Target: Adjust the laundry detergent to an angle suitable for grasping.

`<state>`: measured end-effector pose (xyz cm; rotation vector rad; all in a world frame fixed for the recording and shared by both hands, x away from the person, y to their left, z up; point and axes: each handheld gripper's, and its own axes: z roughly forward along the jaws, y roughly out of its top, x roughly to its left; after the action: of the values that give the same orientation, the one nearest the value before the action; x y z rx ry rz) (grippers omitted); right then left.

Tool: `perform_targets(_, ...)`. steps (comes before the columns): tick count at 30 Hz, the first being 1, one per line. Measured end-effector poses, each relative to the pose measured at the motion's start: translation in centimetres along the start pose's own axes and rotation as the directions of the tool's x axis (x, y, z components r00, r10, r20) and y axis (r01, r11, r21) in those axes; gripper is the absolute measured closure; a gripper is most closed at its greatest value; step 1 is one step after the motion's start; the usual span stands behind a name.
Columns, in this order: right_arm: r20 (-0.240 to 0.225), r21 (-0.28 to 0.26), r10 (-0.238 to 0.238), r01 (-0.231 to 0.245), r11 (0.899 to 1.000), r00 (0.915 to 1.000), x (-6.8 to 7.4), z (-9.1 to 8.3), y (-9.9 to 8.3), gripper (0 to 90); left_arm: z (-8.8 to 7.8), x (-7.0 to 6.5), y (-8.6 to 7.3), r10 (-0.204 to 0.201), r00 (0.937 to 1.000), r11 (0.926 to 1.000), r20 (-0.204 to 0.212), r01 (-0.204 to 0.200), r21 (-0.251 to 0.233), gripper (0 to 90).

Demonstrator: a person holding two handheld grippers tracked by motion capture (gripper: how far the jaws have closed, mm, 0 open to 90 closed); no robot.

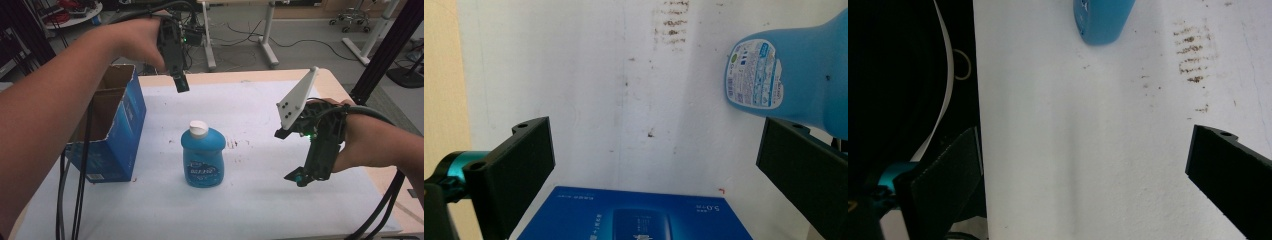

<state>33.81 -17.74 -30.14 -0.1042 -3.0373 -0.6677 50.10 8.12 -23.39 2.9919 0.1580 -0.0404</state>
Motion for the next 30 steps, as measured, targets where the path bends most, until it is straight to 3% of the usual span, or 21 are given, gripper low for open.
perform_targets(30, 0.032, -0.016, 0.021, -0.021, 1.0, 0.9993, 0.8, -0.59, -0.63, 0.6, 0.01, -0.62, 0.7, 0.006, 0.9998, 1.0, -0.02, -0.007, -0.005, 2.1)
